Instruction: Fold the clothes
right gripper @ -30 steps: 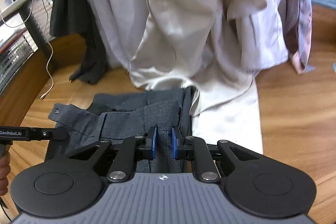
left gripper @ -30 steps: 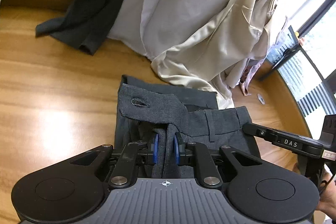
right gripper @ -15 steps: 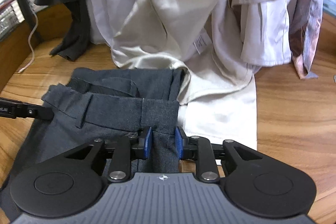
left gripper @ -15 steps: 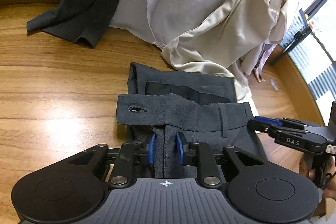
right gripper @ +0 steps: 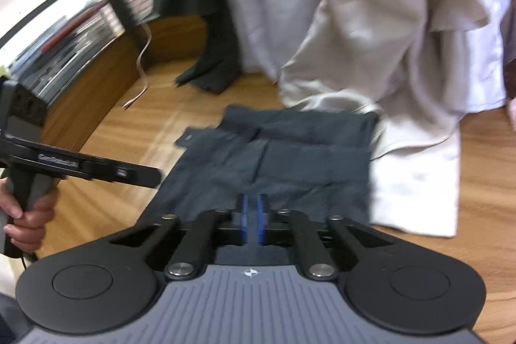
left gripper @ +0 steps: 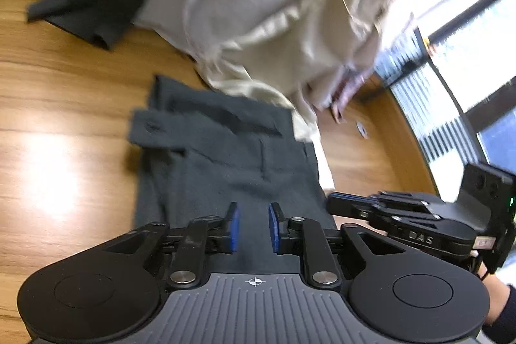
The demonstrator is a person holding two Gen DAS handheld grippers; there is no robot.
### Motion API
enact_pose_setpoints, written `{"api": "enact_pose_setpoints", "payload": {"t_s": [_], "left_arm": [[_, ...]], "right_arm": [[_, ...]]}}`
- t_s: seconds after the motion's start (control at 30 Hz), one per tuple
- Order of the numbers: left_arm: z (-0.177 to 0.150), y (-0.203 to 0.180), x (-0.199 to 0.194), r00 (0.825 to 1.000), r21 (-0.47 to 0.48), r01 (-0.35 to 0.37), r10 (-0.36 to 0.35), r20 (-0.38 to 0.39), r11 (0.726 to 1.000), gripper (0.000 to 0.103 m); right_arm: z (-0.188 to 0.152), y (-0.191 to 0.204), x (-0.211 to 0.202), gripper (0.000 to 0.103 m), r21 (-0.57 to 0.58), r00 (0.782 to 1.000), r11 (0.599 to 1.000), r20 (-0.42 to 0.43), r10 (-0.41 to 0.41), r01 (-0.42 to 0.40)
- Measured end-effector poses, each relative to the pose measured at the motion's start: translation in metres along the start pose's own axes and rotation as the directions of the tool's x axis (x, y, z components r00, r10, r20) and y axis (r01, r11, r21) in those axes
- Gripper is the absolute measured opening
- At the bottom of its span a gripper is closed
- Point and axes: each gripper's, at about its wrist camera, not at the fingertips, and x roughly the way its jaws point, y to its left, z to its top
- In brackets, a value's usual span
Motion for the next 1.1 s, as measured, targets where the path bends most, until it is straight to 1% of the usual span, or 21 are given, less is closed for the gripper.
{"api": "enact_pose_setpoints", "payload": {"t_s": [0.13,0.23,0.3,0.37,0.4,0.47,0.53,0.67,0.8,0.9,0.93,1.0,1.07,1.1], "left_arm": [[-0.003,-0.005,0.022,0.997,0.022,0.03,-0.028,-0.074,0.999,0.014],[-0.005,-0.001,0.038,0.992,0.033,0.007,-0.002,-0.129,0.999,0.013],[-0.006,0.005,0.048,0.987,0.039,-0.014,0.021,-0.16,0.999,0.01],[-0.005,0.015,0.051,0.985,0.031,-0.041,0.045,-0.168,0.999,0.004],[-0.004,0.022,0.051,0.985,0.013,-0.044,0.046,-0.169,0.999,0.004],[-0.003,0.038,0.047,0.987,-0.062,-0.022,0.011,-0.162,0.998,0.004],[-0.003,0.049,0.044,0.988,-0.117,-0.008,-0.01,-0.152,0.993,0.004],[-0.004,0.054,0.04,0.99,-0.146,0.0,-0.021,-0.138,0.989,0.004],[-0.004,0.057,0.037,0.992,-0.165,0.002,-0.023,-0.125,0.986,0.004],[-0.002,0.055,0.03,0.994,-0.168,-0.035,0.016,-0.111,0.985,0.004],[-0.002,0.055,0.026,0.994,-0.169,-0.048,0.03,-0.105,0.984,0.004],[-0.001,0.056,0.017,0.994,-0.171,-0.073,0.058,-0.092,0.983,0.004],[-0.002,0.054,0.005,0.993,-0.14,-0.1,0.09,-0.081,0.985,0.004],[-0.004,0.052,-0.001,0.99,-0.116,-0.125,0.117,-0.079,0.985,0.007]], "right_arm": [[-0.009,0.005,0.017,0.001,0.037,0.997,0.997,-0.049,0.064,-0.062],[-0.014,-0.001,0.028,0.001,0.062,0.994,0.996,-0.076,0.072,-0.068],[-0.018,-0.006,0.035,0.001,0.078,0.993,0.995,-0.093,0.076,-0.069],[-0.021,-0.011,0.041,0.001,0.093,0.991,0.993,-0.11,0.08,-0.07],[-0.023,-0.013,0.045,0.001,0.101,0.99,0.992,-0.119,0.082,-0.07],[-0.027,-0.018,0.051,0.0,0.117,0.987,0.991,-0.136,0.087,-0.071],[-0.031,-0.026,0.053,0.0,0.14,0.985,0.988,-0.143,0.093,-0.073],[-0.04,-0.052,0.037,0.0,0.201,0.987,0.977,-0.126,0.101,-0.074],[-0.049,-0.066,0.023,0.0,0.206,0.992,0.978,-0.114,0.057,-0.033],[-0.05,-0.068,0.017,0.0,0.202,0.993,0.979,-0.108,0.038,-0.016],[-0.05,-0.066,0.016,0.0,0.192,0.994,0.981,-0.106,0.019,0.002],[-0.05,-0.062,0.011,0.0,0.155,0.991,0.983,-0.11,-0.078,0.095],[-0.053,-0.062,0.001,0.0,0.139,0.987,0.98,-0.099,-0.126,0.139],[-0.055,-0.061,-0.005,0.0,0.131,0.985,0.978,-0.089,-0.151,0.162]]}}
